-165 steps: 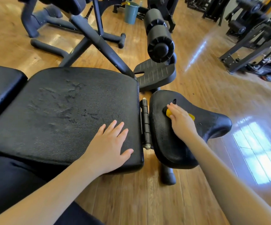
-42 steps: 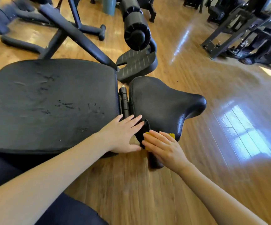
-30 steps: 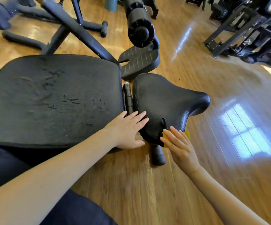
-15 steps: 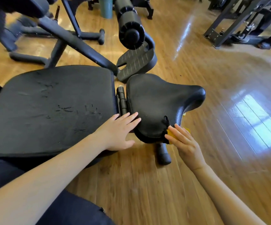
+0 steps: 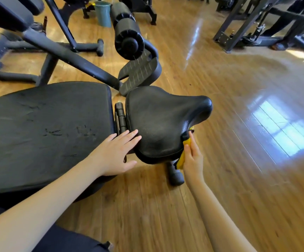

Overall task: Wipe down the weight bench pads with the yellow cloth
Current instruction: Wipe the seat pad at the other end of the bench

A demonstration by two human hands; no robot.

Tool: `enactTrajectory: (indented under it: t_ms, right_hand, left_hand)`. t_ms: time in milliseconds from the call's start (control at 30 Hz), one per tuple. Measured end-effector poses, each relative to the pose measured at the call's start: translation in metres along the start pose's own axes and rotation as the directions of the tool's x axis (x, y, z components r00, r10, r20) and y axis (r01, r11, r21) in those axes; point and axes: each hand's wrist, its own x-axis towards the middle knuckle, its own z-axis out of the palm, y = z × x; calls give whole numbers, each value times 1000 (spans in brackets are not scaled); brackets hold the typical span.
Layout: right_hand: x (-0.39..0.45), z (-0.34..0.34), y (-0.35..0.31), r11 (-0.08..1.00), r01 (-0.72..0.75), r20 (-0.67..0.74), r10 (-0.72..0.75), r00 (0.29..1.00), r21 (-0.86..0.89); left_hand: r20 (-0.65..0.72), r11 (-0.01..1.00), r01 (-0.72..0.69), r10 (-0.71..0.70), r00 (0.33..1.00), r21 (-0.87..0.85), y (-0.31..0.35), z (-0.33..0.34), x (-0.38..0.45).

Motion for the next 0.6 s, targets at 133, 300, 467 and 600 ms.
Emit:
enactTrajectory:
  t_ms: [133, 300, 467, 600]
  right_hand:
    - [-5, -16, 7, 999, 27, 89, -24, 996, -29]
    - [56, -36, -11, 994, -36, -199, 57, 978, 107]
    - [95, 1, -26, 988, -133, -139, 143, 980, 81]
    - [74, 12, -24, 995, -96, -73, 95, 993, -12]
  left_hand:
    - [-21, 1000, -3, 3, 1000, -11, -1, 2, -1]
    - [-9, 1000, 1, -1, 1000, -6, 0, 1, -1]
    - [-25, 1000, 3, -4, 1000, -19, 1, 1, -1]
    - [-33, 999, 3, -5, 999, -35, 0, 2, 1]
